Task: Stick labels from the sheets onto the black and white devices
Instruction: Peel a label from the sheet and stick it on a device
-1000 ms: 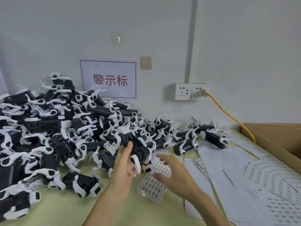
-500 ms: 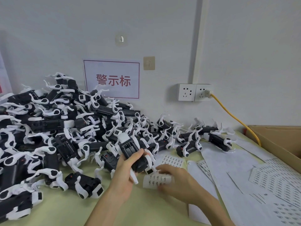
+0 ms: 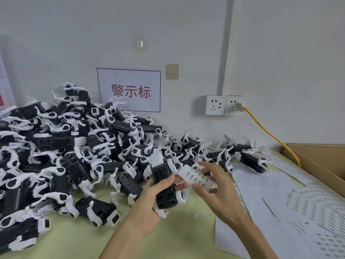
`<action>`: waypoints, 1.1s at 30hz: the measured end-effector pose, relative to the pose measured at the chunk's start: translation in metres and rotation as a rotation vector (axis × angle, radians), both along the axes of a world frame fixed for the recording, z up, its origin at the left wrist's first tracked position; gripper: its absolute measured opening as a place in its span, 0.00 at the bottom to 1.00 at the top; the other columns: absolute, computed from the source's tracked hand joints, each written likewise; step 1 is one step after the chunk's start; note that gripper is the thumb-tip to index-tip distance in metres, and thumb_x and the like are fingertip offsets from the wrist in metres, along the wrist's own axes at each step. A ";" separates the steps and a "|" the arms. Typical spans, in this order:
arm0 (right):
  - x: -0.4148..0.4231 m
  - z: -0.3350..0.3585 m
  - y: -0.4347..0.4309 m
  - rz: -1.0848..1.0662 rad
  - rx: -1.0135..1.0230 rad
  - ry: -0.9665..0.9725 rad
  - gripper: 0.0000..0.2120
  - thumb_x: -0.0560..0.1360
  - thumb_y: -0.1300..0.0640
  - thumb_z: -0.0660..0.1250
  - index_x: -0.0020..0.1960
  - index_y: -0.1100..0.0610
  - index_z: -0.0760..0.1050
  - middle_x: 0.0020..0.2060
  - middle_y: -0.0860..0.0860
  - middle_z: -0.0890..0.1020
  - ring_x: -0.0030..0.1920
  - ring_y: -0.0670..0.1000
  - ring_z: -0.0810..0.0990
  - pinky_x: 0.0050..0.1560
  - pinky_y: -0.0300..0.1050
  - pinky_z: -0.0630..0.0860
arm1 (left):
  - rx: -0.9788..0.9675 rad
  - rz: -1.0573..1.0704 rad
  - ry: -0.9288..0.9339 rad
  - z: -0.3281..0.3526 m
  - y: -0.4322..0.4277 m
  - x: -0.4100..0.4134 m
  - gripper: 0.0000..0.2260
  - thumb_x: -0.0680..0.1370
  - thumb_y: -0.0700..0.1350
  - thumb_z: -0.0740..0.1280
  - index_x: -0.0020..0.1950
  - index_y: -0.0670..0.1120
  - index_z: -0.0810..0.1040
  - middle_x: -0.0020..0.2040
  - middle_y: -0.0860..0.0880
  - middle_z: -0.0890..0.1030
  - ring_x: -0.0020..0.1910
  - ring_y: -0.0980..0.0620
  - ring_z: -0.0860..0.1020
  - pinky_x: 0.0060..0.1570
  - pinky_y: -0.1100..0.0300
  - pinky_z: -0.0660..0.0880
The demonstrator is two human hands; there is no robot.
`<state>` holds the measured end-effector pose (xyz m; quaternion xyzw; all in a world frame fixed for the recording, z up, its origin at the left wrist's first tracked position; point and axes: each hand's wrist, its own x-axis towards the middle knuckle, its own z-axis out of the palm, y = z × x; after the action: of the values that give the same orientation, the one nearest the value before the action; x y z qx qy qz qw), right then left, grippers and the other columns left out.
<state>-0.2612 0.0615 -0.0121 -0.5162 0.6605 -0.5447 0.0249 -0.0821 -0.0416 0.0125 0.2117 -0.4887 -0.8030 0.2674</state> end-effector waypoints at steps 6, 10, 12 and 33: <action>0.014 0.002 -0.002 0.142 0.009 0.101 0.16 0.75 0.46 0.71 0.63 0.42 0.81 0.61 0.39 0.76 0.64 0.44 0.77 0.58 0.31 0.73 | 0.009 0.175 -0.083 -0.007 -0.002 -0.003 0.21 0.62 0.50 0.78 0.54 0.51 0.85 0.46 0.47 0.87 0.36 0.53 0.84 0.38 0.55 0.71; 0.022 0.002 -0.003 0.171 0.019 0.107 0.16 0.76 0.43 0.70 0.62 0.46 0.82 0.61 0.40 0.77 0.66 0.45 0.76 0.63 0.31 0.68 | 0.018 0.288 -0.124 -0.011 -0.004 -0.006 0.15 0.71 0.44 0.77 0.56 0.49 0.80 0.40 0.48 0.86 0.32 0.53 0.82 0.30 0.59 0.72; 0.025 0.003 -0.002 0.145 -0.058 0.092 0.13 0.75 0.46 0.71 0.59 0.45 0.83 0.59 0.42 0.79 0.64 0.48 0.78 0.61 0.32 0.70 | -0.001 0.314 -0.116 -0.012 -0.005 -0.007 0.14 0.70 0.43 0.79 0.53 0.48 0.81 0.38 0.47 0.85 0.31 0.53 0.83 0.28 0.61 0.74; 0.033 0.007 0.000 0.070 0.000 -0.007 0.05 0.71 0.52 0.77 0.40 0.46 0.82 0.38 0.41 0.84 0.41 0.46 0.85 0.41 0.41 0.81 | -0.249 0.228 -0.119 -0.017 0.002 -0.015 0.20 0.60 0.43 0.76 0.50 0.47 0.80 0.37 0.50 0.85 0.36 0.50 0.85 0.33 0.59 0.79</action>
<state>-0.2286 0.0617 -0.0053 -0.5370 0.6421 -0.5452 0.0463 -0.0966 -0.0401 -0.0040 0.2780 -0.5720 -0.6870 0.3514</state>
